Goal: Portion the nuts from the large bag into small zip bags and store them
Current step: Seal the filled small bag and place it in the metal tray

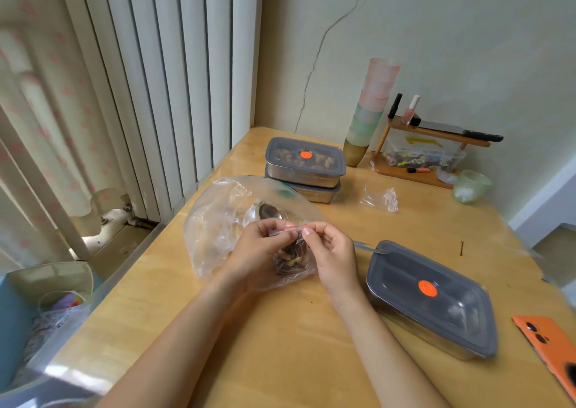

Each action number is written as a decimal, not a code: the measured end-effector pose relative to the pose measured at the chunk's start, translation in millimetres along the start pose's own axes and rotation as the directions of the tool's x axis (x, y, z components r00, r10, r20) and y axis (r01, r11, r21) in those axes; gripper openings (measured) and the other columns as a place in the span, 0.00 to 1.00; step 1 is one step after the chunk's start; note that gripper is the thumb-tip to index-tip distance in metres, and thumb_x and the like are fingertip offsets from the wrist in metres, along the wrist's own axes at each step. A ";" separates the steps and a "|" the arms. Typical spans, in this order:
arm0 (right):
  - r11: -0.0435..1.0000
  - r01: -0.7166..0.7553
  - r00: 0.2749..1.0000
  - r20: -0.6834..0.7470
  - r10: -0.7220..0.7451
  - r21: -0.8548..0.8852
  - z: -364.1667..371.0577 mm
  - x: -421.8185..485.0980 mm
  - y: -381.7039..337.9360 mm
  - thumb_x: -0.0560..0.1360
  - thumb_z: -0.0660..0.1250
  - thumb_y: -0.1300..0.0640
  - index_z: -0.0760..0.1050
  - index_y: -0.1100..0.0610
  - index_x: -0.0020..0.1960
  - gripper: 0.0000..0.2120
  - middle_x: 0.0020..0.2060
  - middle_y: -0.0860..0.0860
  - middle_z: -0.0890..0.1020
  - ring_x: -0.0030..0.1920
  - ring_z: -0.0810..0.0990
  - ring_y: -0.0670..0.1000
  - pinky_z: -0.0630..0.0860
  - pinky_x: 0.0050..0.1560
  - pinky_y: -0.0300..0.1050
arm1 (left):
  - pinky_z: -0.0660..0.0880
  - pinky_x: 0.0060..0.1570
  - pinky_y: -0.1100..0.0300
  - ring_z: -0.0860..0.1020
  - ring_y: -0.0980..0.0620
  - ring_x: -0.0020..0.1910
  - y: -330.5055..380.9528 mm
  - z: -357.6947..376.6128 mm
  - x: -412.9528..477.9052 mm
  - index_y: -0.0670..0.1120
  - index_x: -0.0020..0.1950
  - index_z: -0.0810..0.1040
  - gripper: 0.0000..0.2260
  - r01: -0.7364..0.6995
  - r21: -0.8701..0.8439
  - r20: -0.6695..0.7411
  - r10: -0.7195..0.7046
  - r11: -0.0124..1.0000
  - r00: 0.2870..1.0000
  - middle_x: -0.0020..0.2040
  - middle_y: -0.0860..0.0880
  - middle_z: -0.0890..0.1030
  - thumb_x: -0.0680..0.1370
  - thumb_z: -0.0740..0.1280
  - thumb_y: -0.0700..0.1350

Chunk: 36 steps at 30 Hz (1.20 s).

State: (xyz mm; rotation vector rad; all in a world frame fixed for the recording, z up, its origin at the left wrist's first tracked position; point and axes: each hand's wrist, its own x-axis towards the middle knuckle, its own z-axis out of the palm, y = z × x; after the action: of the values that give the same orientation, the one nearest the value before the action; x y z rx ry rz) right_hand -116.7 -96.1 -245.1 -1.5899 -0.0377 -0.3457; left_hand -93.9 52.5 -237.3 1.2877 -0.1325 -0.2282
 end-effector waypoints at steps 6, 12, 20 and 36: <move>1.000 -0.016 1.000 -0.012 0.017 0.019 1.6 -0.2 1.4 0.81 0.68 0.67 0.83 0.58 0.47 0.08 0.43 0.51 0.88 0.46 0.85 0.46 0.79 0.49 0.38 | 0.80 0.41 0.61 0.84 0.50 0.41 -2.1 0.3 1.0 0.32 0.51 0.81 0.08 -0.061 0.063 -0.023 0.062 0.996 0.998 0.42 0.41 0.85 0.79 0.72 0.38; 1.000 -0.026 0.999 -0.020 0.026 0.015 1.5 0.2 1.5 0.81 0.68 0.66 0.82 0.60 0.47 0.06 0.42 0.51 0.87 0.45 0.85 0.46 0.79 0.48 0.37 | 0.79 0.40 0.62 0.83 0.52 0.38 -1.6 0.1 0.4 0.35 0.48 0.81 0.04 -0.067 0.059 -0.011 0.067 0.996 0.998 0.39 0.44 0.84 0.79 0.72 0.36; 0.999 -0.035 0.999 -0.008 0.035 0.003 0.9 1.7 2.9 0.80 0.69 0.67 0.81 0.61 0.47 0.05 0.41 0.50 0.86 0.43 0.84 0.43 0.79 0.47 0.35 | 0.80 0.40 0.62 0.83 0.52 0.39 -1.3 -1.2 1.7 0.32 0.51 0.80 0.05 -0.033 0.051 0.004 0.033 0.998 0.999 0.40 0.43 0.84 0.79 0.71 0.34; 0.997 -0.072 0.997 0.014 0.072 -0.028 -4.8 3.3 2.7 0.80 0.70 0.65 0.82 0.61 0.48 0.04 0.44 0.52 0.87 0.45 0.84 0.45 0.79 0.49 0.37 | 0.80 0.40 0.62 0.83 0.52 0.38 1.2 -2.8 0.8 0.36 0.50 0.82 0.02 -0.014 0.105 -0.001 0.014 0.994 1.000 0.39 0.44 0.85 0.79 0.71 0.35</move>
State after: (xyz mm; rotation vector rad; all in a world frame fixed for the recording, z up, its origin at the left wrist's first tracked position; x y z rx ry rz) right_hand -113.9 -101.6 -246.8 -1.6171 0.0124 -0.2789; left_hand -92.4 55.2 -237.0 1.3912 -0.1539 -0.2102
